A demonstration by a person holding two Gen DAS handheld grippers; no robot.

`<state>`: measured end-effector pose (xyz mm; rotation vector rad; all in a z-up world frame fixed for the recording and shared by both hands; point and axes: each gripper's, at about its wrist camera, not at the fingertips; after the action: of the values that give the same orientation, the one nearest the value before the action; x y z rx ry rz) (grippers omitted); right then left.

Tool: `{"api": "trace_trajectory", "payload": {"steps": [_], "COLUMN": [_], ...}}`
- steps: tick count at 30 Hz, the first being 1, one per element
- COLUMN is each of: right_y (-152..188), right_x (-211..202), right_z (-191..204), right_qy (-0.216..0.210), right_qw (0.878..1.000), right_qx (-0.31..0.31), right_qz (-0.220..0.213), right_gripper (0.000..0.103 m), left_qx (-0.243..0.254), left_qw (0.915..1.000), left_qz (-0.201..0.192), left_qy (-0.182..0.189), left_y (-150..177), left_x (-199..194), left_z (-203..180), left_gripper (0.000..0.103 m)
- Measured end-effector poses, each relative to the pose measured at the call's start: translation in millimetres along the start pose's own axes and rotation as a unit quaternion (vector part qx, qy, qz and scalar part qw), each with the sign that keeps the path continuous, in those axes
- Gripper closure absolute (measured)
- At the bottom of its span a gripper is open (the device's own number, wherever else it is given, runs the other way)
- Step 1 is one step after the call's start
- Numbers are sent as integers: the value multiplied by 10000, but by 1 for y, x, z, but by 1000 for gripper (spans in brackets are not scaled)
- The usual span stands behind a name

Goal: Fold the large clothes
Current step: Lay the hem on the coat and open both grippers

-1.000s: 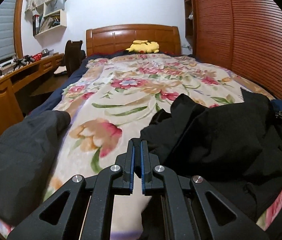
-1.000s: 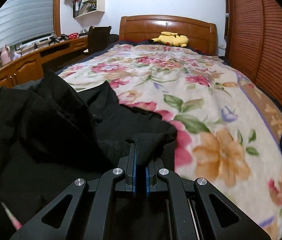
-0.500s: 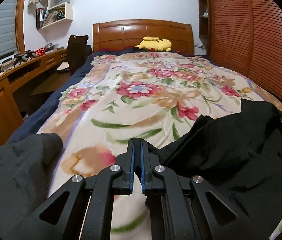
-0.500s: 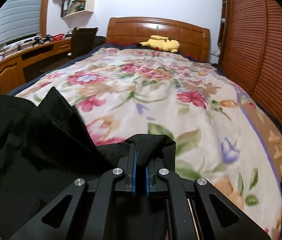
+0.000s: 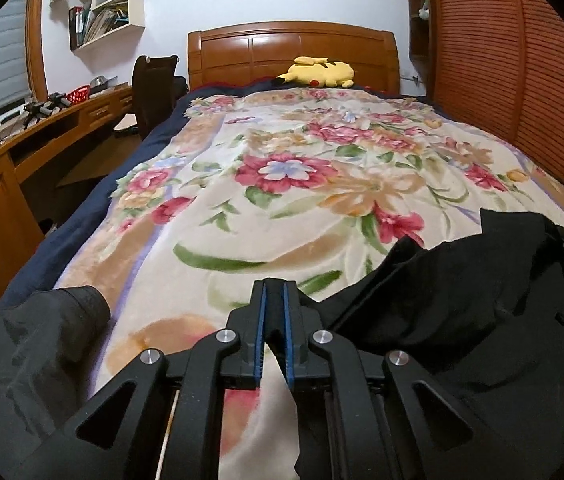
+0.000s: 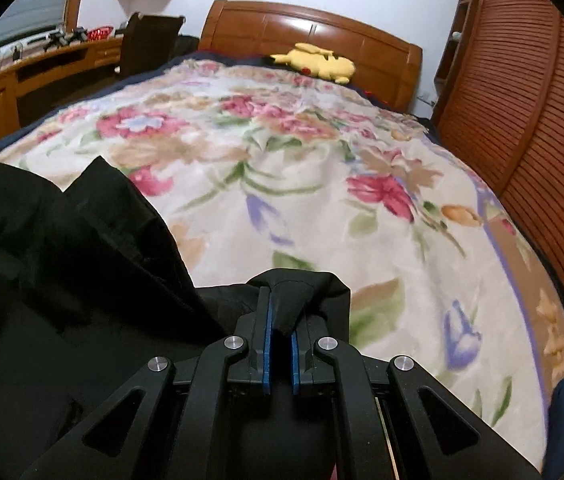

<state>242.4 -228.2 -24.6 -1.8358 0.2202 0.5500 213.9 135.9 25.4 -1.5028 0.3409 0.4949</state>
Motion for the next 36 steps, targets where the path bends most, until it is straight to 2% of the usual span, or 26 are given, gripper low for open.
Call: {"api": "trace_trajectory", "payload": {"steps": [7,9,10,11,13,15,16,17,19,20,24,29,36], "right_y": [-10,-10,-8,-7,-5,-6,-7,-8,-9,-8,3,25,69], "right_x": [-5,-5,-5,-5,-6,-11,-14,-18,-28,-33,-55,-93,-128], "right_z": [0,2,4,6,7,3,1,-1,-3,-4,0,6,13], "right_qy": [108,121,76,14,2,22,8,-5,-43,-77,-242,-532,-1296], "right_qw": [9998,9998,9998,9999,10000,9998,9997,9995,9991,9990,9991,9982,9912], "right_qx": [69,96,93,69,65,171,240,302,364,372,293,150,181], "right_qz": [-144,-151,-146,-86,-38,-53,-70,-101,-203,-228,-161,-251,-211], "right_gripper": [97,97,97,97,94,88,78,62,40,35,35,35,35], "left_qx": [108,131,154,172,230,313,327,324,306,290,328,269,454], "left_qw": [9999,9998,9997,9996,9991,9985,9982,9980,9976,9971,9958,9930,9900], "left_qz": [-125,-144,-145,-171,-271,-271,-244,-234,-202,-200,-309,-195,-60], "left_qy": [5,50,113,164,249,367,449,494,594,667,798,1133,1331], "left_y": [-10,-13,-14,-14,-12,-7,-3,0,7,12,32,57,87], "left_x": [-13,-19,-23,-28,-38,-48,-52,-56,-65,-71,-94,-111,-123], "left_z": [-6,-8,-9,-9,-12,-17,-20,-23,-30,-35,-51,-71,-107], "left_gripper": [95,92,83,66,49,35,24,23,23,23,23,23,23]}}
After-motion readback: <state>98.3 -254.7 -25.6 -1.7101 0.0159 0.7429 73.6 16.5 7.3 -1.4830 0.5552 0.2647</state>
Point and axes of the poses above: each gripper's, at about its wrist camera, not at the fingertips, and x roughly the way its jaws point, z to its left, y to its underside, and after that the axes turned 7 degrees about -z, right-handed
